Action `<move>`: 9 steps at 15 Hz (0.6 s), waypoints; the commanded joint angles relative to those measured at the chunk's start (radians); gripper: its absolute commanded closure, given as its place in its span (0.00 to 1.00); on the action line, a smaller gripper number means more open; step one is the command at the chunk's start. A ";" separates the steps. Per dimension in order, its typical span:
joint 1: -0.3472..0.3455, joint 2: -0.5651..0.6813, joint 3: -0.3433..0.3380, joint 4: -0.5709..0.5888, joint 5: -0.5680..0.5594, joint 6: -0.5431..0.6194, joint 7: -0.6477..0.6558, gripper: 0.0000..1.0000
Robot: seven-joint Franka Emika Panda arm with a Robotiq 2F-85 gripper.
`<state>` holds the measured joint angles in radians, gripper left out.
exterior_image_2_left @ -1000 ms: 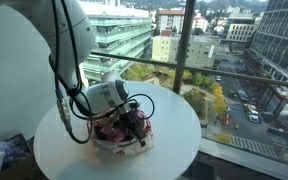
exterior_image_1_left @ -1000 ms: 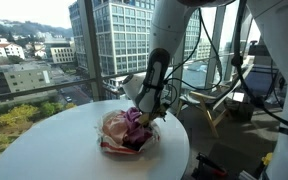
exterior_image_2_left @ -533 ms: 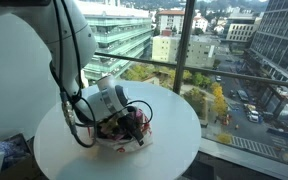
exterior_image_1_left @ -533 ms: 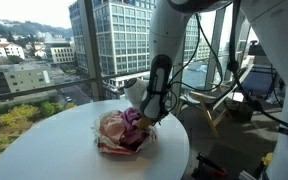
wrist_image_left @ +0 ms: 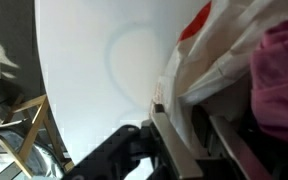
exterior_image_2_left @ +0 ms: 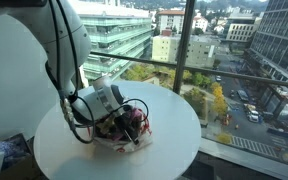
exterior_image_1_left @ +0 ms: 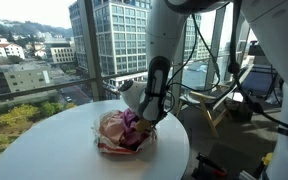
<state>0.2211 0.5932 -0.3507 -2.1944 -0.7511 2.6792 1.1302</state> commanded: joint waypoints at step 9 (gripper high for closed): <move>0.028 -0.133 0.170 0.042 -0.027 -0.524 -0.077 1.00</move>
<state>0.2577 0.5092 -0.2291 -2.1664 -0.7705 2.2969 1.0909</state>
